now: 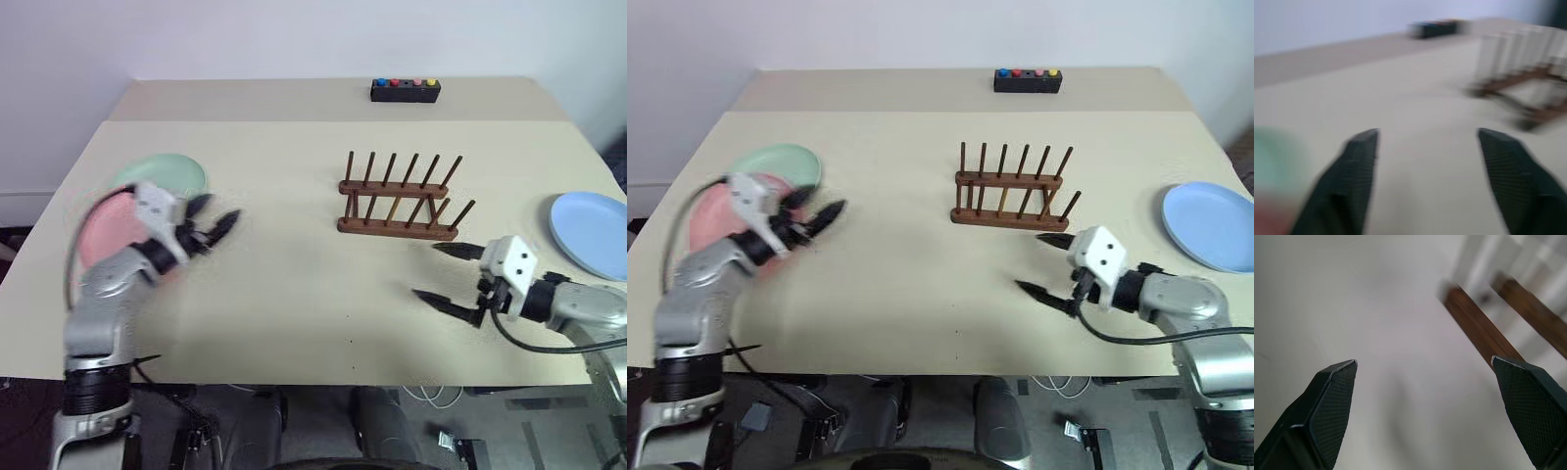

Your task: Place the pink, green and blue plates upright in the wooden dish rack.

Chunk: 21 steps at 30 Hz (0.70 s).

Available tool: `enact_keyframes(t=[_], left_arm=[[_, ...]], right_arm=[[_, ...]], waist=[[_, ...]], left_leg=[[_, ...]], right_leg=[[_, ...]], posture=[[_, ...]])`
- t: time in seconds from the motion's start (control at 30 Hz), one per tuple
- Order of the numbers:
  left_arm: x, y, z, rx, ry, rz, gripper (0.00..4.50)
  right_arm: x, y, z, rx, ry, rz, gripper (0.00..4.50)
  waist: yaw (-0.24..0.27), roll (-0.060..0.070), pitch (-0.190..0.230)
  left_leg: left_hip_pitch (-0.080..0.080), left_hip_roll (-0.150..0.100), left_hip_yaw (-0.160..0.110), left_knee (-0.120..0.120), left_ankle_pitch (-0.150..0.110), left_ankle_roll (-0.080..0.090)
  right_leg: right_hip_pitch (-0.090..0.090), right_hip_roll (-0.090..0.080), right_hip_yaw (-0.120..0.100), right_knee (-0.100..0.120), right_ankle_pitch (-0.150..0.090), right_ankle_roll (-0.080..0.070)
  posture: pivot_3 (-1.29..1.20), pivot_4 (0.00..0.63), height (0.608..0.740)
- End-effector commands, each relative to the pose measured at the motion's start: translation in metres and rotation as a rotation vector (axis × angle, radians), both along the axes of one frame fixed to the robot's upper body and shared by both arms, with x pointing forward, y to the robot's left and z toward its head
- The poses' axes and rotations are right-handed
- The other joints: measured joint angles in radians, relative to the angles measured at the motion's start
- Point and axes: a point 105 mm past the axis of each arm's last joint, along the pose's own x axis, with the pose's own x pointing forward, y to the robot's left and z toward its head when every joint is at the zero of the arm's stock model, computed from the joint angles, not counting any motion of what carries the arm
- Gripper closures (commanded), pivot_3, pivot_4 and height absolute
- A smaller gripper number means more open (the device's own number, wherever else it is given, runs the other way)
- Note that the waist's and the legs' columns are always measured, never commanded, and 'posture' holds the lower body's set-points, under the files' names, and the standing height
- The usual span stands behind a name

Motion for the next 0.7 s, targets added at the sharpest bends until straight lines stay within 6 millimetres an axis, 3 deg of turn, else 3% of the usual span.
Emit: enact_keyframes(t=[0.03,0.13,0.2,0.27,0.53,0.7], left_arm=[[-0.005,0.04,0.015,0.014,-0.054,0.237,0.05],[-0.009,0.071,0.013,0.001,-0.041,0.422,0.05],[-0.022,0.106,0.016,-0.057,-0.063,0.62,0.05],[-0.031,0.128,0.01,-0.111,-0.041,0.741,0.05],[-0.041,0.154,-0.037,-0.266,0.185,0.859,0.05],[-0.033,0.14,-0.057,-0.299,0.292,0.759,0.05]], right_arm=[[-0.002,0.015,0.01,0.008,-0.042,0.068,0.0],[0.001,0.02,0.012,0.017,-0.054,0.087,0.0],[0.0,0.027,0.01,0.025,-0.052,0.101,0.0],[0.001,0.031,0.007,0.026,-0.05,0.106,0.0],[0.005,0.032,0.005,0.035,-0.058,0.091,0.0],[0.004,0.03,0.002,0.038,-0.059,0.072,0.0]], waist=[[0.011,-0.002,0.0],[0.02,-0.007,0.0],[0.017,-0.01,-0.001],[0.008,-0.011,-0.001],[0.007,-0.013,-0.002],[0.007,-0.014,-0.002]], left_leg=[[0.0,0.0,0.0,0.0,0.0,0.0],[-0.001,-0.001,-0.001,0.001,0.0,0.0],[-0.001,-0.001,-0.001,0.0,0.0,0.0],[-0.001,-0.001,-0.001,0.0,0.0,0.0],[-0.001,-0.001,-0.001,-0.001,0.0,0.0],[-0.001,-0.001,-0.001,-0.001,0.0,0.0]], right_leg=[[0.0,0.0,0.0,-0.001,0.0,0.0],[0.001,-0.001,0.0,-0.002,0.0,0.001],[0.001,-0.001,-0.001,-0.002,0.0,0.001],[0.0,-0.001,-0.001,-0.001,0.0,0.001],[0.0,-0.001,-0.001,-0.001,0.001,0.002],[-0.001,-0.001,-0.001,-0.001,0.001,0.002]], posture=[[0.0,0.15,0.734],[0.0,0.15,0.734],[0.0,0.15,0.734],[0.0,0.15,0.734],[0.0,0.15,0.734],[0.0,0.15,0.734]])
